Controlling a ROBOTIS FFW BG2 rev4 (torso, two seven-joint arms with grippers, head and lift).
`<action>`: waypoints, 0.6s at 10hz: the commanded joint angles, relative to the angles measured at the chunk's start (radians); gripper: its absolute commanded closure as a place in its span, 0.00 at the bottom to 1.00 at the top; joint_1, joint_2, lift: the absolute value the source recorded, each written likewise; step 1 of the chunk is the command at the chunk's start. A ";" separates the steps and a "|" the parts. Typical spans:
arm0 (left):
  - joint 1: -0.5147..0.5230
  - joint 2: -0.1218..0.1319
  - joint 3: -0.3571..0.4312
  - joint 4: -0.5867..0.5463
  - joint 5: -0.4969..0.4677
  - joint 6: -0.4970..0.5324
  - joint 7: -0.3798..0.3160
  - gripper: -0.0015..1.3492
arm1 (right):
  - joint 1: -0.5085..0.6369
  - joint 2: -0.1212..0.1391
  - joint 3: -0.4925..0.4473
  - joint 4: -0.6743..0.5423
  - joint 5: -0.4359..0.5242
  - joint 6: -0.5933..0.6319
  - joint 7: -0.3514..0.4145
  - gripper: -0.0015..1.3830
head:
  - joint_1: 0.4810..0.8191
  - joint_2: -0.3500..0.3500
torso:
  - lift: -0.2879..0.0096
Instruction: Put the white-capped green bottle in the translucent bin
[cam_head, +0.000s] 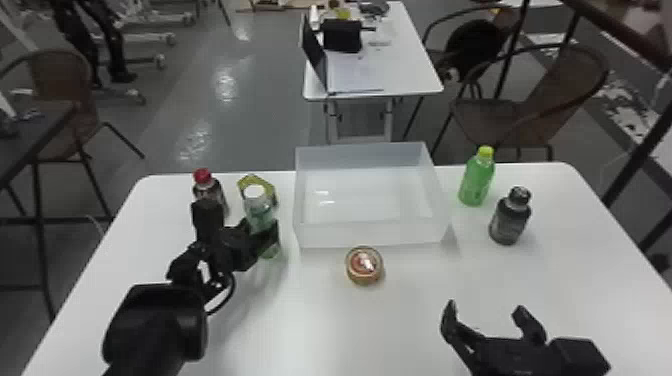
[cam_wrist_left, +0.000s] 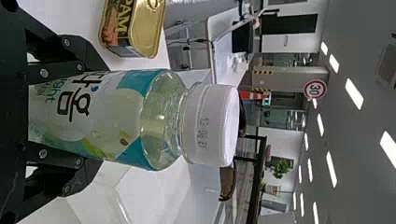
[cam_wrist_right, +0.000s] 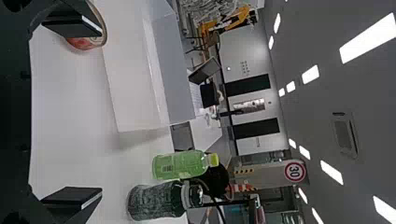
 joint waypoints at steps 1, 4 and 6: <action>0.007 -0.008 -0.001 -0.005 -0.018 -0.019 0.005 0.70 | 0.011 -0.002 -0.003 -0.010 -0.003 -0.001 0.000 0.07 | 0.63 0.59 | 0.78; 0.174 -0.017 0.013 -0.428 -0.079 0.165 0.126 0.70 | 0.031 -0.004 -0.012 -0.027 -0.003 -0.001 0.000 0.07 | 0.63 0.57 | 0.78; 0.240 -0.026 0.037 -0.685 -0.173 0.283 0.163 0.70 | 0.036 -0.004 -0.012 -0.030 -0.003 -0.001 0.000 0.07 | 0.63 0.61 | 0.78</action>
